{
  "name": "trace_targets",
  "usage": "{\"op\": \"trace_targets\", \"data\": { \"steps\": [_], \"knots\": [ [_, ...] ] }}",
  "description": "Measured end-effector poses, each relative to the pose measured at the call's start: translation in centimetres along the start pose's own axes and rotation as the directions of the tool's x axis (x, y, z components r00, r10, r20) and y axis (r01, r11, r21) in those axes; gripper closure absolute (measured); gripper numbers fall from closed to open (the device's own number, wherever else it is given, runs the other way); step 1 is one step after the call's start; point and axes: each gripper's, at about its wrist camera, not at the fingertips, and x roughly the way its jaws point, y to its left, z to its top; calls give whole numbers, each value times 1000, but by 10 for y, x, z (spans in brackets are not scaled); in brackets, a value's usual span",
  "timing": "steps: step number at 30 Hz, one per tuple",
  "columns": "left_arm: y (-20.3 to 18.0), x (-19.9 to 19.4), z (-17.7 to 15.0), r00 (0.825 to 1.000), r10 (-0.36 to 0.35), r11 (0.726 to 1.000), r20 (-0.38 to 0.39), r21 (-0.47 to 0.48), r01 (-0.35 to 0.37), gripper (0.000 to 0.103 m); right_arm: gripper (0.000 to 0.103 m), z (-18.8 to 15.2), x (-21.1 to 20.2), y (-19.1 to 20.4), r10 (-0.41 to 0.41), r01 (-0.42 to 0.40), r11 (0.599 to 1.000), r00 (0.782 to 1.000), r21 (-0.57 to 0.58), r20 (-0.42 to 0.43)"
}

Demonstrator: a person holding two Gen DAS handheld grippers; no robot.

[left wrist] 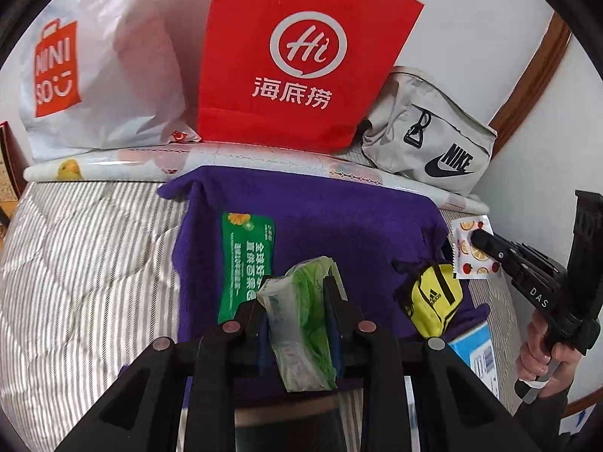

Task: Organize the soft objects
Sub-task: 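Lower the green tissue pack with the left gripper and open it while the right releases the orange-print packet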

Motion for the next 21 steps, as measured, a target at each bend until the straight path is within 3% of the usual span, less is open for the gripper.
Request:
{"op": "trace_targets", "data": {
  "steps": [13,21],
  "knots": [
    [4,48,16,994,-21,1000,-109,4,21,79,99,12,50,7,1,-4,999,997,-42,-76],
    [0,58,19,992,-23,999,-121,22,26,78,98,11,64,1,-16,12,999,992,-30,-125]
  ]
}}
